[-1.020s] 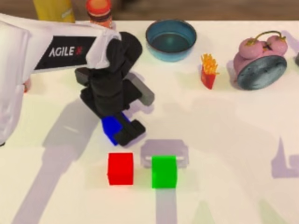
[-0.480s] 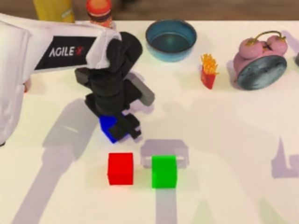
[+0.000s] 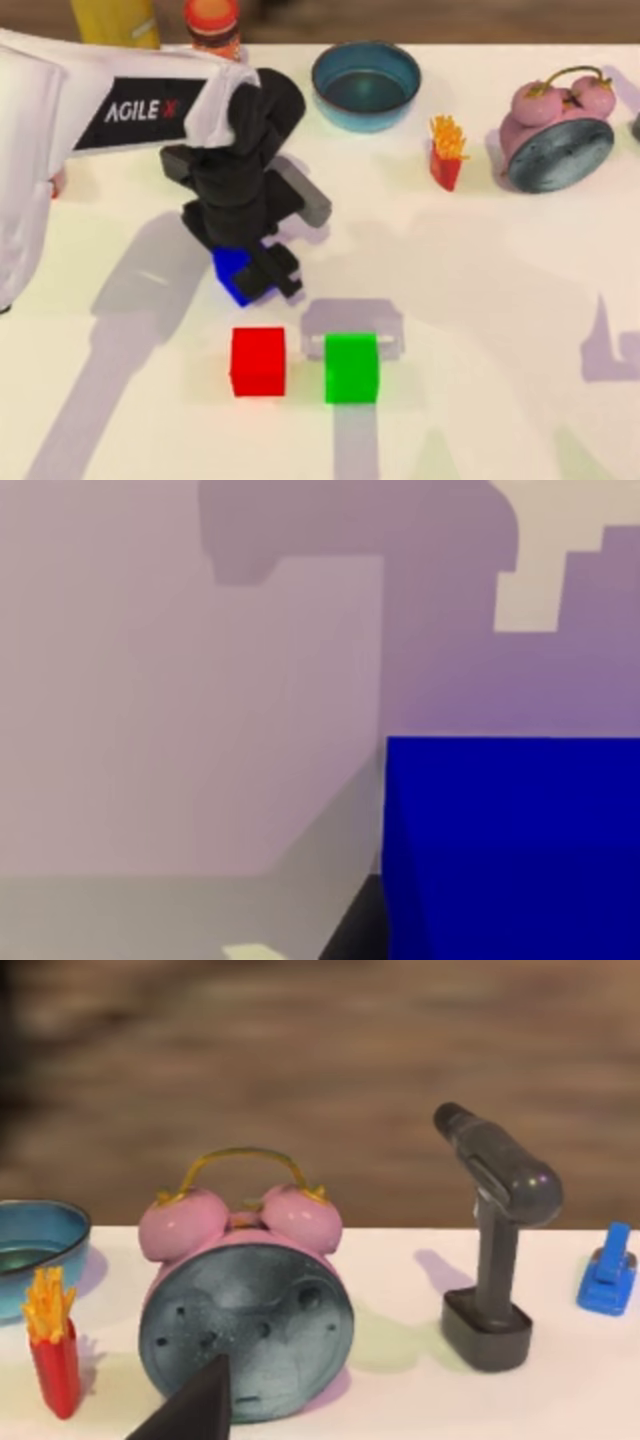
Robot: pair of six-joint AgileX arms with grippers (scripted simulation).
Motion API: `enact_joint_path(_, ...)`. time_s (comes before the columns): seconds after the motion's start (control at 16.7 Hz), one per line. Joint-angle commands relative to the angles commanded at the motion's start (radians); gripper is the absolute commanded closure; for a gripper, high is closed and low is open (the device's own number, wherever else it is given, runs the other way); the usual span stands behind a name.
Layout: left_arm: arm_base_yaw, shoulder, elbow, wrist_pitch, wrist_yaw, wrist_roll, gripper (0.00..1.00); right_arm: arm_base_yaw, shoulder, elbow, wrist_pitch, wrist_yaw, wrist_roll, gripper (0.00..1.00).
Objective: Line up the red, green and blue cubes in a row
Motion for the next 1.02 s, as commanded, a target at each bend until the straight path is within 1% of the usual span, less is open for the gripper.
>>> enact_joint_path(0.24,0.001,-0.010,0.015,-0.019,0.001,0.002,1.00,0.000,0.000,0.000,0.000,0.000,0.000,0.00)
enact_joint_path(0.54,0.015,-0.065,0.117,-0.187,0.001,-0.001,1.00,0.000,0.000,0.000,0.000,0.000,0.000,0.00)
enact_joint_path(0.66,0.019,-0.086,0.146,-0.231,0.001,-0.002,1.00,0.000,0.000,0.000,0.000,0.000,0.000,0.00)
enact_joint_path(0.84,0.020,-0.090,0.150,-0.237,0.001,-0.002,1.00,0.000,0.000,0.000,0.000,0.000,0.000,0.00)
enact_joint_path(1.02,-0.001,-0.079,0.161,-0.241,0.000,0.006,1.00,0.000,0.000,0.000,0.000,0.000,0.000,0.00)
